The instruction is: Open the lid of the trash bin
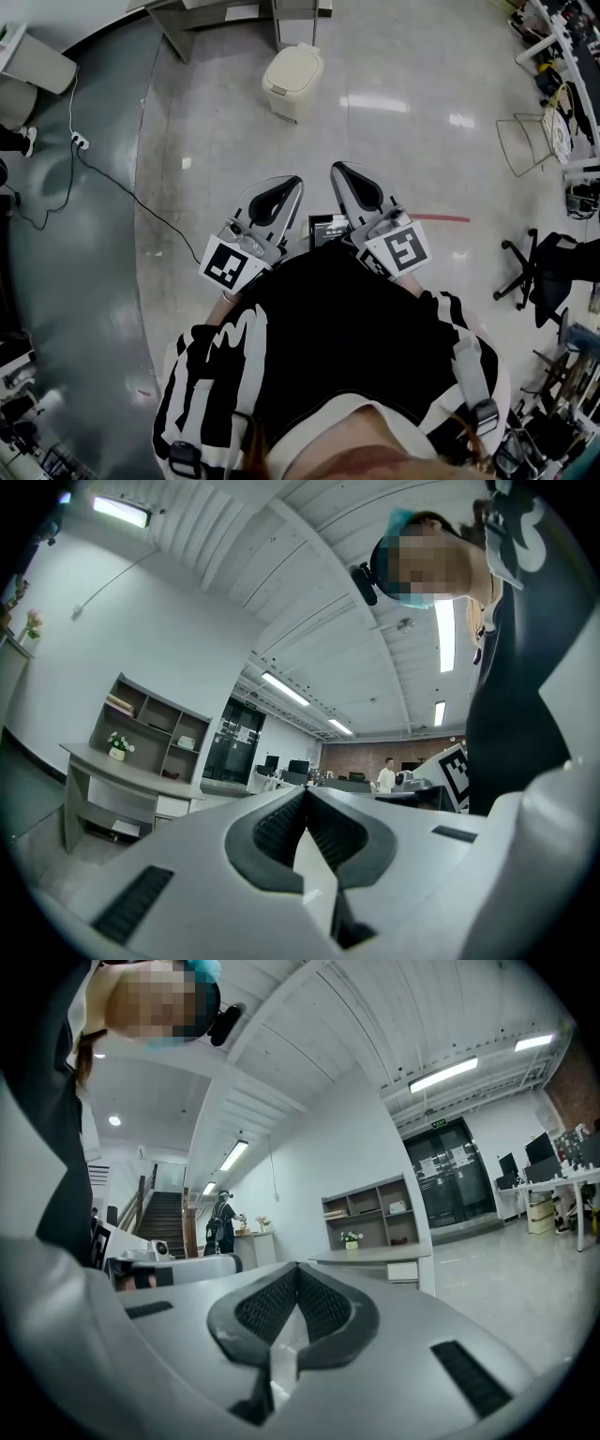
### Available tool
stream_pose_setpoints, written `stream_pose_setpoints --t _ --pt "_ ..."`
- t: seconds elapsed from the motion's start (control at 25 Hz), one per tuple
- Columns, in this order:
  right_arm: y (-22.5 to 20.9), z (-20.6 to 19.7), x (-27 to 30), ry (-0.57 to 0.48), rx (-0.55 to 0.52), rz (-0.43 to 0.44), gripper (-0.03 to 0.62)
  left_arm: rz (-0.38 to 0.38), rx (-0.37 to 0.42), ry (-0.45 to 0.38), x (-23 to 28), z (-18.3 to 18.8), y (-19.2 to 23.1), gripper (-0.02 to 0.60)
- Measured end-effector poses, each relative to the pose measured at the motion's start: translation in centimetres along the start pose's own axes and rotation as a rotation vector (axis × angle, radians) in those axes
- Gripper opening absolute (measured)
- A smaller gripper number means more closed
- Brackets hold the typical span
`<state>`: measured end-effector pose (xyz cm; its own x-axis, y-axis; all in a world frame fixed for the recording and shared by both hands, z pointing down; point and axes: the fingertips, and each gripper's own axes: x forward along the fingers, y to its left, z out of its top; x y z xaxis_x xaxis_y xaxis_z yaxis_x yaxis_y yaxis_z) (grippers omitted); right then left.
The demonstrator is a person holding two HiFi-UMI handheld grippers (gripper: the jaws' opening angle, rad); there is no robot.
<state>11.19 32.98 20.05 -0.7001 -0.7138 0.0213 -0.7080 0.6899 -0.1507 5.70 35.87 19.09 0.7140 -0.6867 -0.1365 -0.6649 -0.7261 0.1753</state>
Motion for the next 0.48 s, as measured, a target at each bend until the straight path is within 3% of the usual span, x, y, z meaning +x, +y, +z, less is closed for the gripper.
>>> stream_pose_setpoints --t 0.48 --pt "-4.8 0.5 2.9 0.001 0.007 0.017 0.005 0.009 -0.009 0.005 4.8 -0.5 2.7 0.005"
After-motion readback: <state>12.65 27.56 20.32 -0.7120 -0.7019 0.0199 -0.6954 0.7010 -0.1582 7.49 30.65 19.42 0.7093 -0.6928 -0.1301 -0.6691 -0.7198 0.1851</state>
